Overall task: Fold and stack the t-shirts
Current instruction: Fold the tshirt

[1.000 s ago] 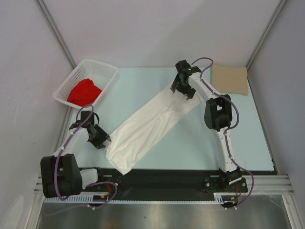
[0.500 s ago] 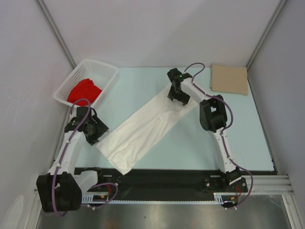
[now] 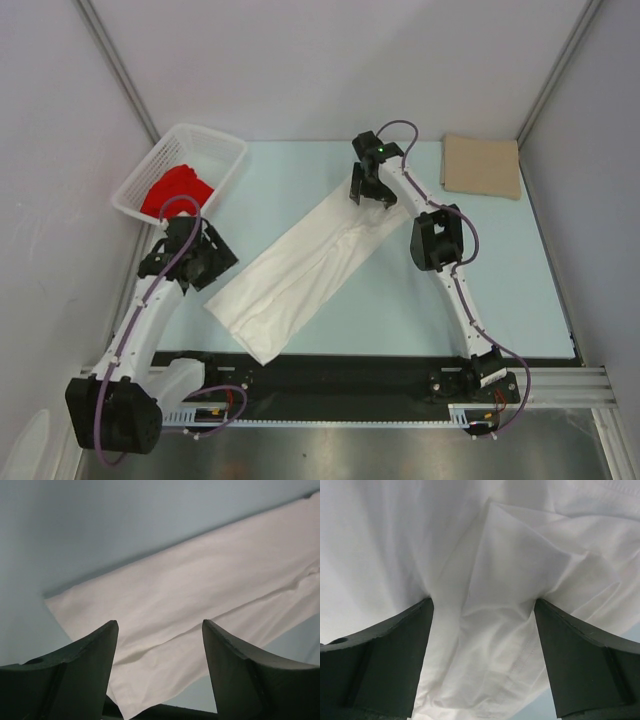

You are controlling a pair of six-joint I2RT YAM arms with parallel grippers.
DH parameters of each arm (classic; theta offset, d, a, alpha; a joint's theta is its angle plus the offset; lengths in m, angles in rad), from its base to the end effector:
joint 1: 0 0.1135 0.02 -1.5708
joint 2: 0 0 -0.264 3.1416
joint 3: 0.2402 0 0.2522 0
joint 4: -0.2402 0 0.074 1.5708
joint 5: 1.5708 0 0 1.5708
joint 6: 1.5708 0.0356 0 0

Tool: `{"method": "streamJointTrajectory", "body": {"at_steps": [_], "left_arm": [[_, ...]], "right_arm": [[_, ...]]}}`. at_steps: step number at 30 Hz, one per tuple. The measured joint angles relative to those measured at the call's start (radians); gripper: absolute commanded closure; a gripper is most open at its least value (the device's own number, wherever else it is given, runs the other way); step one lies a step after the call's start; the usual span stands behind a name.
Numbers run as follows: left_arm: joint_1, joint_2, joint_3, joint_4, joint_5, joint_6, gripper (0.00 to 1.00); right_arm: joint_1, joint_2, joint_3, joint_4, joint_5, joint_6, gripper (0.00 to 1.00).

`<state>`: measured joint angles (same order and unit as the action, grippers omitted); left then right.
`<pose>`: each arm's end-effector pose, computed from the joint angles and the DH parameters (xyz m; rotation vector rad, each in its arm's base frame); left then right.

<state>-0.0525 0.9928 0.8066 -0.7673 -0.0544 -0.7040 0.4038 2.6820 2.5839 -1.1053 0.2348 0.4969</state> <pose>0.1908 -0.0081 0.2589 -0.8332 2.3980 -0.2347 0.5047 0.2066 0.1649 0.1854 2.7042 -0.0686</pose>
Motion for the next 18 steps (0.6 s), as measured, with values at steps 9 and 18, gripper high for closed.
{"method": "streamJointTrajectory", "body": {"at_steps": [9,18], "left_arm": [[-0.241,0.224,0.127,0.142,0.015,0.100,0.22],[-0.259,0.510,0.334,0.267,0.113,0.214,0.21]], "right_arm": [[-0.007,0.046,0.051,0.206,-0.012,-0.261,0.05],[-0.027,0.099,0.076,0.494,-0.057,-0.383,0.05]]}}
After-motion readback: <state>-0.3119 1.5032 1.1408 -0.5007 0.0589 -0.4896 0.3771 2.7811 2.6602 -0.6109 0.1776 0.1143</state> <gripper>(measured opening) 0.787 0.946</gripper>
